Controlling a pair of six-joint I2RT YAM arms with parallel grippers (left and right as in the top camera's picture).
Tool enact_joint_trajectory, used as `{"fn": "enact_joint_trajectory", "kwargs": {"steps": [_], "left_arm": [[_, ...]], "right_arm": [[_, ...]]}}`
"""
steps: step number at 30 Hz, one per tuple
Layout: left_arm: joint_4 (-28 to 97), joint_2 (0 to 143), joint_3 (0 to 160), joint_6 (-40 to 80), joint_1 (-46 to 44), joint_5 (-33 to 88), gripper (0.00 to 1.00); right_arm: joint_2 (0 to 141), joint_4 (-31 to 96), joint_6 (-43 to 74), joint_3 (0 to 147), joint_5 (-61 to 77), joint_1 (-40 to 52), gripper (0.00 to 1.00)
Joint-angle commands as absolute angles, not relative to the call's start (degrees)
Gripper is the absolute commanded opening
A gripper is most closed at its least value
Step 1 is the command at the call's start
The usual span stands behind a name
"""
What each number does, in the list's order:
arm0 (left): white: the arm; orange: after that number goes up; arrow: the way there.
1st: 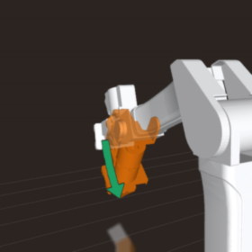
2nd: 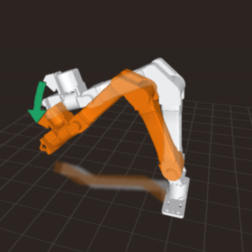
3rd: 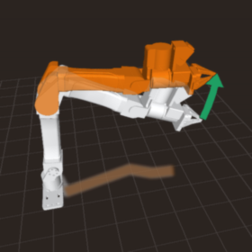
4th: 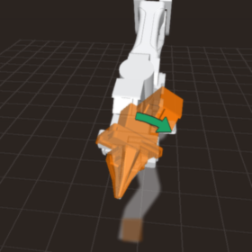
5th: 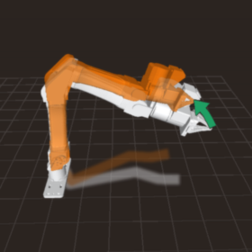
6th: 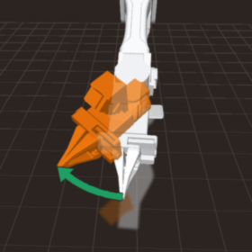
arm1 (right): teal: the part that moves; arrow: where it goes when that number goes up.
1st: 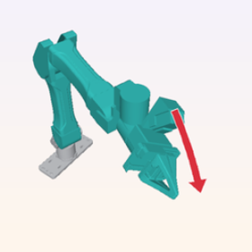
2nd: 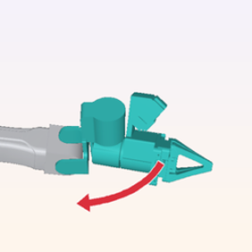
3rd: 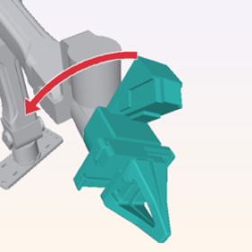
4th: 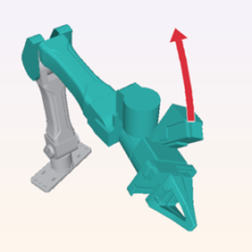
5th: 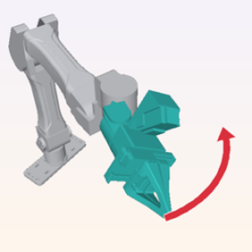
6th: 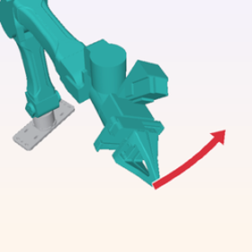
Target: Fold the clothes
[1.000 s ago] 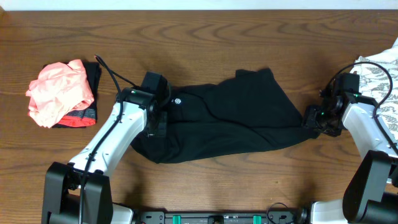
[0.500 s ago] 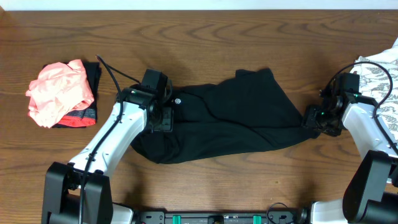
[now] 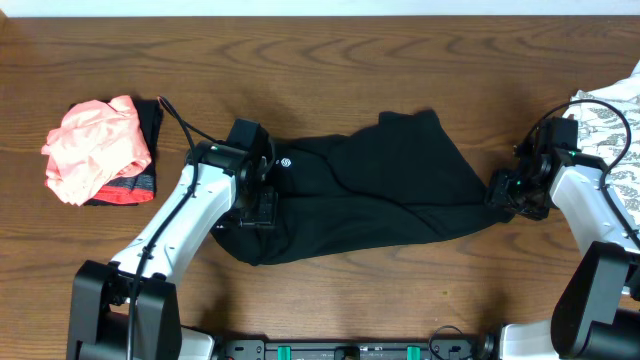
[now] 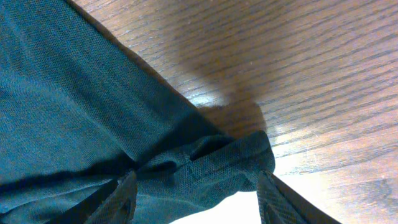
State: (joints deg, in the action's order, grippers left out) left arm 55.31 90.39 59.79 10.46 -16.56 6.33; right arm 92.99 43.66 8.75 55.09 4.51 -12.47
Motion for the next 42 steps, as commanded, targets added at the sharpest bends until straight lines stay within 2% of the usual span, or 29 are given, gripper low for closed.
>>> {"fn": "enact_joint_trajectory", "kwargs": {"steps": [1,15,16,18,20,30,32,36,42], "left_arm": [[56.0,90.3,59.5,10.3,-16.5,8.8,0.64],[60.8,90.3,59.5,10.3,-16.5,8.8,0.64],[60.8,90.3,59.4,10.3,-16.5,8.8,0.63],[60.8,90.3,59.2,10.3,-16.5,8.8,0.49],[60.8,90.3,58.5,10.4,-16.5,9.0,0.43],[58.6,90.3,53.2,10.3,-16.5,12.4,0.42],[58.2,90.3,53.2,10.3,-16.5,12.4,0.34],[58.0,90.3,53.7,9.3,-16.5,12.4,0.06],[58.7,88.0,58.5,9.0,-16.4,4.8,0.06]], "right_arm": [[93.1,43.7,9.2,54.9,5.0,-12.2,0.6],[93.1,44.1,9.2,54.9,5.0,-12.2,0.6],[93.1,44.2,9.2,54.9,5.0,-12.2,0.6],[93.1,44.3,9.2,54.9,5.0,-12.2,0.61],[93.1,44.4,9.2,54.9,5.0,-12.2,0.6],[93.1,44.4,9.2,54.9,5.0,-12.2,0.61],[93.1,44.6,9.2,54.9,5.0,-12.2,0.61],[93.1,44.6,9.2,54.9,5.0,-12.2,0.61],[93.0,43.5,9.2,55.0,5.0,-12.4,0.6]]}}
